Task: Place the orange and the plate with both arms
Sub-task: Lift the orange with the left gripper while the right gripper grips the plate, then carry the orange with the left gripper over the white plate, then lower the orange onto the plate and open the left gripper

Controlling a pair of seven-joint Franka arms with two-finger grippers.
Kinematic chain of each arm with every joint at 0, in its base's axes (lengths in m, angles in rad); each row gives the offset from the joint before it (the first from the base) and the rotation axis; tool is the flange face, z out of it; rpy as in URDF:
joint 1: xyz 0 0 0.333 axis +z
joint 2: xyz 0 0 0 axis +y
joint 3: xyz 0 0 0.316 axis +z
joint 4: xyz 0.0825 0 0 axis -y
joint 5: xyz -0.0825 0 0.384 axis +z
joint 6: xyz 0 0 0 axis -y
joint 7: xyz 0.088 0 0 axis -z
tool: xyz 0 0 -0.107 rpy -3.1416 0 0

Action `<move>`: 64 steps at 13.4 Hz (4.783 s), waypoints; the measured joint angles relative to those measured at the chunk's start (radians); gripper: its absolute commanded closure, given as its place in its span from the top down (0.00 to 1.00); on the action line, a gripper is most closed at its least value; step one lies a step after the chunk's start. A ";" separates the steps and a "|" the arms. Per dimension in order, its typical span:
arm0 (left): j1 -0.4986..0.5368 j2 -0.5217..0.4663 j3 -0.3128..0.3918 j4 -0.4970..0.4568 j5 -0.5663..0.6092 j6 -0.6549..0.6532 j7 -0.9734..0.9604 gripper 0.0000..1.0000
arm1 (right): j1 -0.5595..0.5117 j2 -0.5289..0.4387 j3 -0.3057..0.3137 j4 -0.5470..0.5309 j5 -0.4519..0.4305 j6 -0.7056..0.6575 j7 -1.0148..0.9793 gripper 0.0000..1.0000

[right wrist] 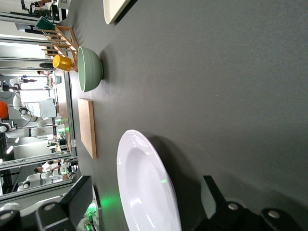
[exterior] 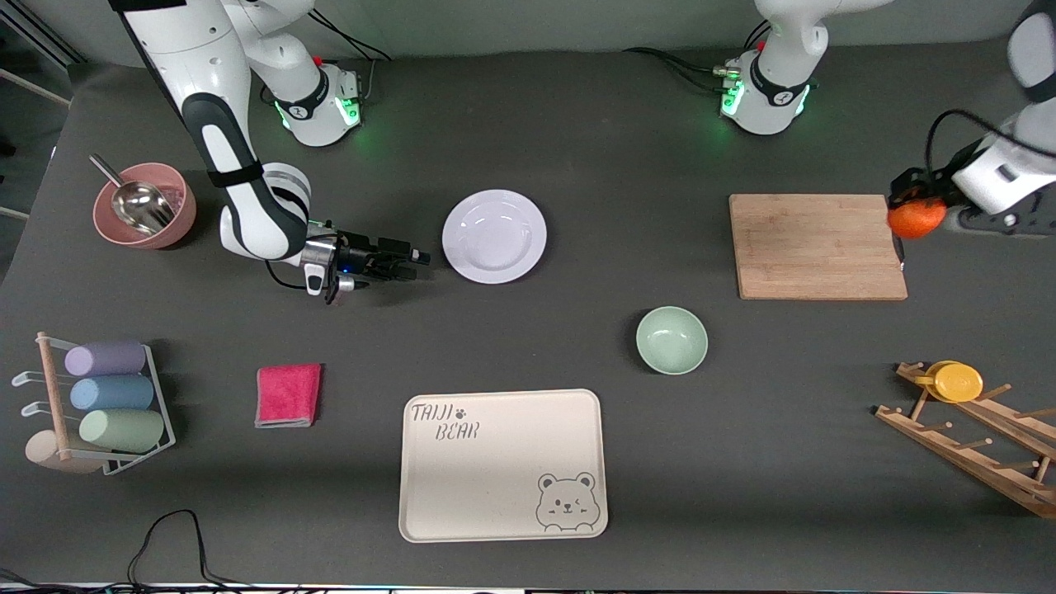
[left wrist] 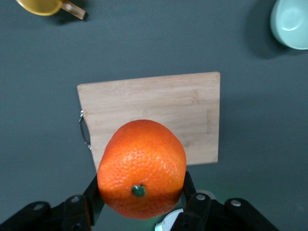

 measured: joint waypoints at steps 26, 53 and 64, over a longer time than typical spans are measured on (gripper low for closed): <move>-0.257 0.463 -0.714 0.281 0.012 0.300 -1.433 0.00 | -0.001 0.028 -0.007 -0.061 0.026 -0.067 -0.160 1.00; -0.650 0.966 -0.556 0.461 0.410 0.602 -1.979 1.00 | 0.038 0.076 0.001 -0.061 0.150 -0.145 -0.163 1.00; -0.406 0.528 -0.198 0.464 -0.016 0.118 -0.937 1.00 | 0.038 0.103 0.001 -0.062 0.150 -0.181 -0.201 0.99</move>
